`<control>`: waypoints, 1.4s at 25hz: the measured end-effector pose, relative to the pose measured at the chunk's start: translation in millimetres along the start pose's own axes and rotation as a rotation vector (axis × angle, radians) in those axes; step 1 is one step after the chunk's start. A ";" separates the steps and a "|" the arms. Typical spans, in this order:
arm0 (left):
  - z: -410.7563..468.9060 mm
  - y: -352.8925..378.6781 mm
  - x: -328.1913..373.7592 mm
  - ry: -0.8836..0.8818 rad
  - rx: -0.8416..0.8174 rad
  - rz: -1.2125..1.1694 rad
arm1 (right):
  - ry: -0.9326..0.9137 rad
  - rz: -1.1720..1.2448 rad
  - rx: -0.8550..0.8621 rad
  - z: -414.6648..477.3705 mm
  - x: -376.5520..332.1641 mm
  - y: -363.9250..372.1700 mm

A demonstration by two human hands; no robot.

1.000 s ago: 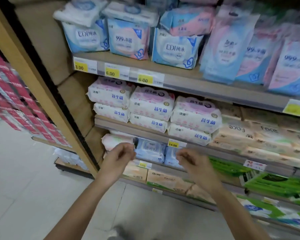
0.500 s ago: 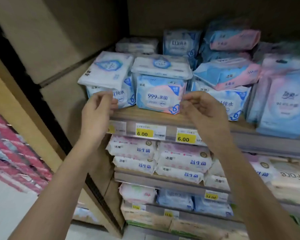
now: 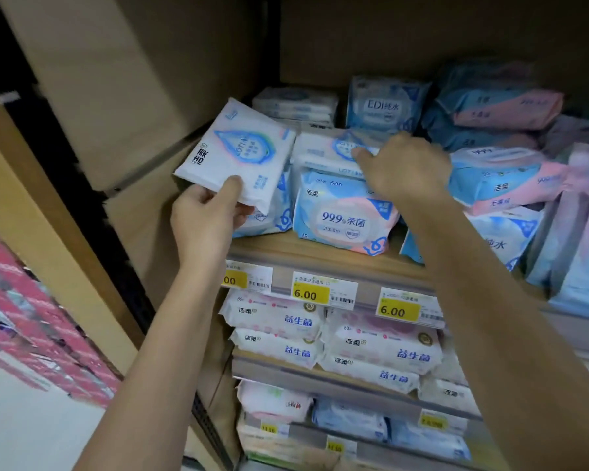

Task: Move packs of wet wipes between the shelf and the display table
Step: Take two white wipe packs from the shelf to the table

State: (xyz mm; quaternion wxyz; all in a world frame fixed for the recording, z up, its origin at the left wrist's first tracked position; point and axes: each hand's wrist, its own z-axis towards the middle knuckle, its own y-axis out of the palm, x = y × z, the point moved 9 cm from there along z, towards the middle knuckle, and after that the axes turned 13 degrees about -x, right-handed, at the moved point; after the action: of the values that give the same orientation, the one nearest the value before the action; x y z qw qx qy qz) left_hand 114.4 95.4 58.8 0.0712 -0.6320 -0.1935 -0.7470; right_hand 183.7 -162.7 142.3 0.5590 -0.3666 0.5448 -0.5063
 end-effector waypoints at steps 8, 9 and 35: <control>-16.3 3.3 0.4 0.149 -0.056 -0.259 | -0.073 0.603 -0.014 8.5 9.3 -2.9; -17.7 4.2 -1.0 0.140 -0.047 -0.321 | -0.101 0.836 -0.044 10.1 11.0 1.6; -135.0 -67.4 -76.9 -0.054 -0.123 0.017 | -0.226 1.455 -0.235 -174.3 100.7 137.3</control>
State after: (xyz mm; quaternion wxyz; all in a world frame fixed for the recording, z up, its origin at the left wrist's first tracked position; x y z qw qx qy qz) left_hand -18.4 95.3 -46.4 0.0333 -0.6569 -0.1436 -0.7394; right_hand 25.0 -205.1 -37.7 0.7627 -0.0207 0.6395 0.0942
